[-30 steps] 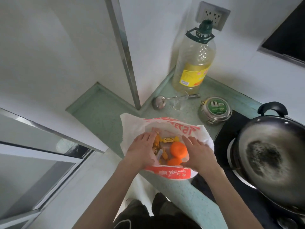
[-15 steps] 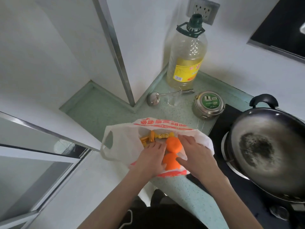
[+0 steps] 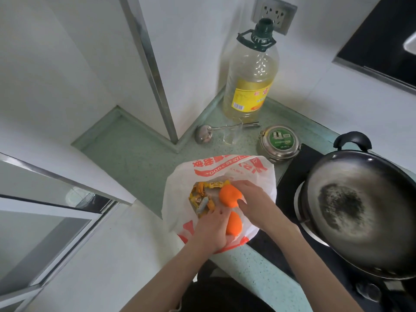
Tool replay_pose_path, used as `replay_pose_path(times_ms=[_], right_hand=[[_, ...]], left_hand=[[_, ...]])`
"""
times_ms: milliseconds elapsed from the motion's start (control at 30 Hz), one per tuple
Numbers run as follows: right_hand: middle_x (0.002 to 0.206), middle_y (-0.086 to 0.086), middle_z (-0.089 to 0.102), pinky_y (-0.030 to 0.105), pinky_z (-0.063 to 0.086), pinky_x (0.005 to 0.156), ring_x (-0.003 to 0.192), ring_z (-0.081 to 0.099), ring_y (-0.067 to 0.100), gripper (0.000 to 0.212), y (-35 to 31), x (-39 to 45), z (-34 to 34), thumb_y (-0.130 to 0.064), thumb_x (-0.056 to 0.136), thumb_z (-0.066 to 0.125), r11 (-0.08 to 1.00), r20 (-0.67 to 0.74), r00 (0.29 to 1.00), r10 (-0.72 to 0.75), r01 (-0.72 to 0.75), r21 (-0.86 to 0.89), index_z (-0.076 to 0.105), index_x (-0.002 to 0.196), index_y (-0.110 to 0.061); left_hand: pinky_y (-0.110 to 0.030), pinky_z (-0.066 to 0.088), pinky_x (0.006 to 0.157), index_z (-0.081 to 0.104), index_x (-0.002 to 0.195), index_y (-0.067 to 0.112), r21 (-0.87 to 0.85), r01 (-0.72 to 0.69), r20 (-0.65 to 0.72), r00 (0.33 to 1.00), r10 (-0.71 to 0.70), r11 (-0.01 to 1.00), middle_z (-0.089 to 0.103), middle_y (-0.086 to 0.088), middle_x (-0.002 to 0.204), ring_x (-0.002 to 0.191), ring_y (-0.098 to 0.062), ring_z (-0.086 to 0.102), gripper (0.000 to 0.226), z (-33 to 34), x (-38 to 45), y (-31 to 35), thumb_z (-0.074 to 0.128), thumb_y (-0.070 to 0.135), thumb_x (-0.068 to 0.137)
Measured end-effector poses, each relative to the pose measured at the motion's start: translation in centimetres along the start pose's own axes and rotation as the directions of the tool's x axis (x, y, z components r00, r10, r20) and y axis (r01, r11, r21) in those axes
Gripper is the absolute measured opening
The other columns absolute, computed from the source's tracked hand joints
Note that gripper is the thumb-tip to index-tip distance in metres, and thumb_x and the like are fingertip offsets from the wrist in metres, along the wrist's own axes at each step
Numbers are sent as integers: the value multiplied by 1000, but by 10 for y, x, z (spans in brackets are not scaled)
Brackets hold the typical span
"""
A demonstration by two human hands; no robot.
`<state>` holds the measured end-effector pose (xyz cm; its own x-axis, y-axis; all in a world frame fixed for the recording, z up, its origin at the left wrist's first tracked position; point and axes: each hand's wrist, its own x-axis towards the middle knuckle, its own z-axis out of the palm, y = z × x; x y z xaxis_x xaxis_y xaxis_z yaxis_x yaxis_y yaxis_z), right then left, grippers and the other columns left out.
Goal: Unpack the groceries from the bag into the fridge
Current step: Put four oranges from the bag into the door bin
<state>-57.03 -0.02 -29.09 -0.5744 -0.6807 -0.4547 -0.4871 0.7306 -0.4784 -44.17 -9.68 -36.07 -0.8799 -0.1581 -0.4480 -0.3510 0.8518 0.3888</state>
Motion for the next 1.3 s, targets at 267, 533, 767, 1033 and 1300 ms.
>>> replay_pose_path(times_ms=[267,533,767,1033,1300], right_hand=[[148,6,46,43,54,97,127,52,31,57,-2,43,25,-16,96,64,928,76,997,3,26,-372,42,149,-23],[146,8,41,45,54,92,124,55,35,63,7,57,48,-24,90,72,897,135,987,84,-16,-442,41,145,-27],[150,7,36,49,57,90,128,51,37,66,15,52,59,-31,91,69,932,92,992,86,-47,-359,33,147,-29],[147,2,42,47,53,92,123,55,33,79,3,23,50,-52,84,72,995,-92,994,52,-60,-84,32,148,-28],[151,2,35,43,56,94,122,59,28,86,-14,-35,36,-42,84,79,990,-293,956,-6,48,136,30,153,-26]], left_hand=[[-41,50,106,23,153,29,-173,150,-59,985,-163,973,39,-10,150,127,-30,55,95,-16,-9,-7,70,64,79],[-43,49,101,38,137,33,-362,237,-133,944,-302,902,38,1,137,121,-27,56,73,-42,-34,-18,71,57,76],[-39,48,94,35,140,35,-468,274,-164,907,-387,841,46,7,126,114,-22,57,79,-59,-48,-14,71,63,75],[-43,53,99,39,138,37,-629,210,-222,874,-432,749,50,11,129,114,-16,56,80,-70,-70,-9,76,64,73],[-30,47,84,40,134,34,-564,161,-371,827,-422,810,48,14,125,102,-13,56,70,-81,-107,5,75,59,78]])
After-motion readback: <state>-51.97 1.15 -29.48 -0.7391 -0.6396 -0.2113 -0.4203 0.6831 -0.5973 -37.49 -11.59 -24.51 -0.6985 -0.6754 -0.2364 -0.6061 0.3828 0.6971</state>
